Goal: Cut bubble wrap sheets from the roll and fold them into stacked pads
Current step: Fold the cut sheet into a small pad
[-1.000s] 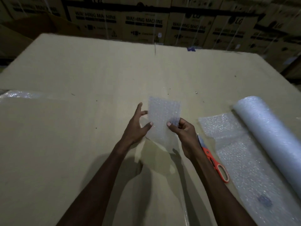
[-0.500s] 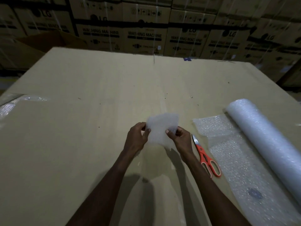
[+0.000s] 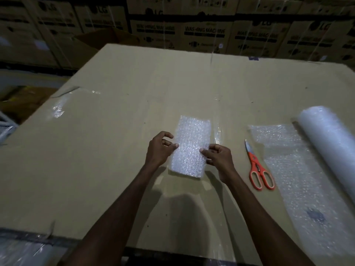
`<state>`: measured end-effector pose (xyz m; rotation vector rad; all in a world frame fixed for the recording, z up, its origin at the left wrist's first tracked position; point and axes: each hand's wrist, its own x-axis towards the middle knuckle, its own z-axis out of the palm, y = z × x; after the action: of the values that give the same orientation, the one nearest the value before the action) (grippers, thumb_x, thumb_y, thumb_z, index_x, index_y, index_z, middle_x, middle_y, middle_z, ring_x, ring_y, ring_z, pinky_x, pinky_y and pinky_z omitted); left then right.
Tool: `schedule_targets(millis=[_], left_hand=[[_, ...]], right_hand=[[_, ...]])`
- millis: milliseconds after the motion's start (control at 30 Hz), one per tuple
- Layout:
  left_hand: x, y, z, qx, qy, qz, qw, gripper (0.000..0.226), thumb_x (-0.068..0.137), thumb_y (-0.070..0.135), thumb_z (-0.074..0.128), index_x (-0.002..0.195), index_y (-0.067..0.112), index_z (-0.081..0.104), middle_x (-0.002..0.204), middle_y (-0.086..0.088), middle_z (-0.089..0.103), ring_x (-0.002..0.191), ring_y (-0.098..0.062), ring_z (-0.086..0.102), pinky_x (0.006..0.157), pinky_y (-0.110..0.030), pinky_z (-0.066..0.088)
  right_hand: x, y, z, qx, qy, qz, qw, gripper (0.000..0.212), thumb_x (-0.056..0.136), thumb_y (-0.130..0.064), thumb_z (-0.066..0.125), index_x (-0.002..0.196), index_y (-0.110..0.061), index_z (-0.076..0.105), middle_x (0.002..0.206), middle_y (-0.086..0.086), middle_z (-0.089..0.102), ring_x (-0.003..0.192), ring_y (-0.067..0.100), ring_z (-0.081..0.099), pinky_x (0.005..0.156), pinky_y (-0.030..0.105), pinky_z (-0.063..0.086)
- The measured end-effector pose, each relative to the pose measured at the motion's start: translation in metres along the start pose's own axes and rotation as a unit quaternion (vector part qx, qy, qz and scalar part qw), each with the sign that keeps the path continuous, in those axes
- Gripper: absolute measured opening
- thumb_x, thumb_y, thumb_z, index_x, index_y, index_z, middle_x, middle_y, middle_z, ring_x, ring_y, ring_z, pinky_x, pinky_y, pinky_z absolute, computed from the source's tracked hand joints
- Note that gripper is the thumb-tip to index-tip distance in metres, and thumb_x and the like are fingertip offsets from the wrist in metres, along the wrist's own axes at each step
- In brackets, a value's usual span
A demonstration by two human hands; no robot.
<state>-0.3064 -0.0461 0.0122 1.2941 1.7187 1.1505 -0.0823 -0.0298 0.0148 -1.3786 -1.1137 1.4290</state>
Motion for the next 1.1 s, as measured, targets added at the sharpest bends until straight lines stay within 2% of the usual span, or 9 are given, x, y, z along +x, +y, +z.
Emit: schedule_targets(millis=[133, 200, 267, 367, 533, 700, 833, 933, 1100], left_hand=[[-0.003, -0.016, -0.032, 0.029, 0.007, 0.012, 0.999, 0.022, 0.076, 0.025, 0.083, 0.085, 0.036, 0.066, 0.068, 0.000, 0.070, 0.065, -0.025, 0.067, 0.070, -0.048, 0.059], [0.006, -0.023, -0.049, 0.041, 0.008, 0.026, 0.999, 0.015, 0.077, 0.029, 0.080, 0.083, 0.037, 0.070, 0.067, 0.004, 0.069, 0.061, -0.019, 0.064, 0.070, -0.045, 0.057], [0.017, -0.030, -0.068, 0.049, 0.006, 0.040, 0.998, 0.012, 0.078, 0.029, 0.078, 0.083, 0.039, 0.073, 0.067, 0.007, 0.069, 0.059, -0.011, 0.062, 0.070, -0.041, 0.056], [0.036, -0.044, -0.098, 0.057, 0.005, 0.044, 0.997, 0.016, 0.080, 0.030, 0.076, 0.086, 0.044, 0.073, 0.072, 0.008, 0.071, 0.060, -0.010, 0.064, 0.071, -0.036, 0.055], [0.072, -0.078, -0.147, 0.062, -0.004, 0.028, 0.998, 0.016, 0.085, 0.023, 0.078, 0.098, 0.031, 0.078, 0.081, 0.010, 0.071, 0.065, 0.002, 0.061, 0.071, -0.025, 0.049], [0.100, -0.099, -0.181, 0.103, -0.059, 0.026, 0.993, 0.035, 0.082, 0.028, 0.082, 0.115, 0.023, 0.074, 0.110, 0.004, 0.070, 0.089, -0.010, 0.064, 0.082, -0.026, 0.050], [0.115, -0.111, -0.197, 0.188, -0.067, 0.049, 0.979, 0.038, 0.085, 0.029, 0.078, 0.122, 0.021, 0.070, 0.111, 0.002, 0.068, 0.100, -0.014, 0.056, 0.084, -0.030, 0.042], [0.119, -0.124, -0.203, 0.246, -0.087, 0.051, 0.964, 0.044, 0.083, 0.043, 0.068, 0.122, 0.023, 0.069, 0.106, 0.006, 0.062, 0.102, -0.019, 0.054, 0.090, -0.041, 0.048], [0.112, -0.136, -0.202, 0.276, -0.091, 0.069, 0.954, 0.057, 0.086, 0.051, 0.050, 0.125, 0.013, 0.066, 0.142, -0.014, 0.049, 0.130, -0.032, 0.045, 0.106, -0.042, 0.041]], right_hand=[[0.003, 0.009, 0.034, -0.070, 0.005, 0.002, 0.998, 0.019, 0.083, -0.008, 0.083, 0.097, 0.000, 0.072, 0.089, 0.014, 0.076, 0.076, 0.022, 0.071, 0.064, 0.032, 0.059], [0.010, 0.008, 0.053, -0.115, 0.023, -0.009, 0.993, 0.030, 0.081, -0.017, 0.087, 0.101, 0.000, 0.073, 0.086, 0.014, 0.076, 0.072, 0.020, 0.071, 0.067, 0.039, 0.061], [0.017, 0.004, 0.075, -0.142, 0.031, -0.024, 0.989, 0.026, 0.079, -0.020, 0.088, 0.094, -0.004, 0.074, 0.079, 0.010, 0.076, 0.067, 0.018, 0.069, 0.070, 0.044, 0.061], [0.030, 0.000, 0.111, -0.167, 0.033, -0.034, 0.985, 0.018, 0.079, -0.019, 0.088, 0.081, -0.016, 0.071, 0.071, 0.002, 0.074, 0.063, 0.018, 0.068, 0.073, 0.047, 0.062], [0.054, -0.002, 0.174, -0.200, 0.031, -0.019, 0.979, 0.021, 0.077, -0.016, 0.088, 0.091, -0.010, 0.074, 0.073, 0.003, 0.076, 0.065, 0.019, 0.072, 0.076, 0.052, 0.062], [0.074, 0.002, 0.225, -0.269, 0.055, -0.021, 0.961, 0.015, 0.077, -0.022, 0.086, 0.086, -0.018, 0.075, 0.079, 0.001, 0.077, 0.075, 0.023, 0.074, 0.080, 0.045, 0.061], [0.084, 0.002, 0.252, -0.326, 0.069, -0.029, 0.942, 0.024, 0.081, -0.025, 0.083, 0.099, -0.011, 0.079, 0.092, 0.006, 0.078, 0.085, 0.022, 0.072, 0.078, 0.030, 0.053], [0.086, 0.007, 0.261, -0.355, 0.053, -0.027, 0.933, 0.030, 0.083, -0.030, 0.081, 0.106, -0.010, 0.076, 0.094, 0.005, 0.077, 0.087, 0.023, 0.071, 0.079, 0.029, 0.051], [0.080, 0.017, 0.261, -0.445, 0.049, -0.111, 0.887, 0.034, 0.090, -0.039, 0.072, 0.103, -0.008, 0.069, 0.093, 0.006, 0.070, 0.085, 0.029, 0.067, 0.073, 0.037, 0.051]])
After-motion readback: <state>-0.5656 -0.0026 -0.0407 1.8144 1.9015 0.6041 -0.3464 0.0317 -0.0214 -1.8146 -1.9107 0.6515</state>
